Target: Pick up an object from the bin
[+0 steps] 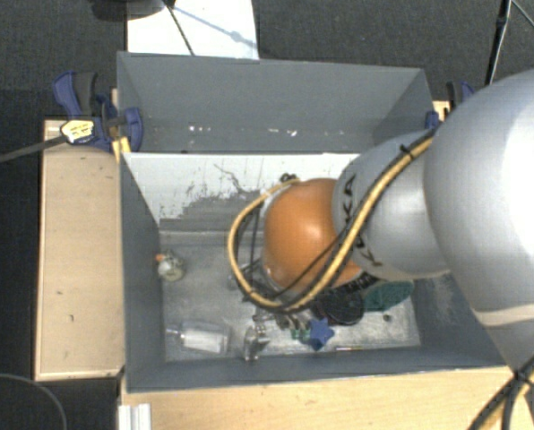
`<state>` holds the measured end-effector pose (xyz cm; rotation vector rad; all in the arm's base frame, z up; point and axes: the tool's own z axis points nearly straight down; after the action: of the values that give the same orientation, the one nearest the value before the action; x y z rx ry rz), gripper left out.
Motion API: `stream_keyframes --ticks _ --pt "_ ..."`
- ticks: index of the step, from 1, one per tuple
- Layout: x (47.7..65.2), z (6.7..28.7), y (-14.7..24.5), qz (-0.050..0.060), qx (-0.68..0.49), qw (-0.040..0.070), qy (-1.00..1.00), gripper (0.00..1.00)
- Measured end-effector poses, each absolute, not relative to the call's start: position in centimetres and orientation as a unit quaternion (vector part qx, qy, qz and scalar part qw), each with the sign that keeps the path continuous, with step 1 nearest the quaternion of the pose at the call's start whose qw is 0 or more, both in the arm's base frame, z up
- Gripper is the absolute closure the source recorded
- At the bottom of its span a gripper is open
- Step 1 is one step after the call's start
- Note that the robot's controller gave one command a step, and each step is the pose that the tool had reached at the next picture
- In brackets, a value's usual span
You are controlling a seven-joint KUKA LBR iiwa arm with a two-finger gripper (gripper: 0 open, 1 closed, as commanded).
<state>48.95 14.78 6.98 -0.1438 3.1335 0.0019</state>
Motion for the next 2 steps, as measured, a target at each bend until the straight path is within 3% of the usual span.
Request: stream_keyframes --ticks 1,2 --pt "49.0 9.3 4.7 -0.002 -0.116 0.001 0.993 0.00" --pt "49.1 7.9 -0.1 0.002 -0.105 -0.003 0.994 0.00"
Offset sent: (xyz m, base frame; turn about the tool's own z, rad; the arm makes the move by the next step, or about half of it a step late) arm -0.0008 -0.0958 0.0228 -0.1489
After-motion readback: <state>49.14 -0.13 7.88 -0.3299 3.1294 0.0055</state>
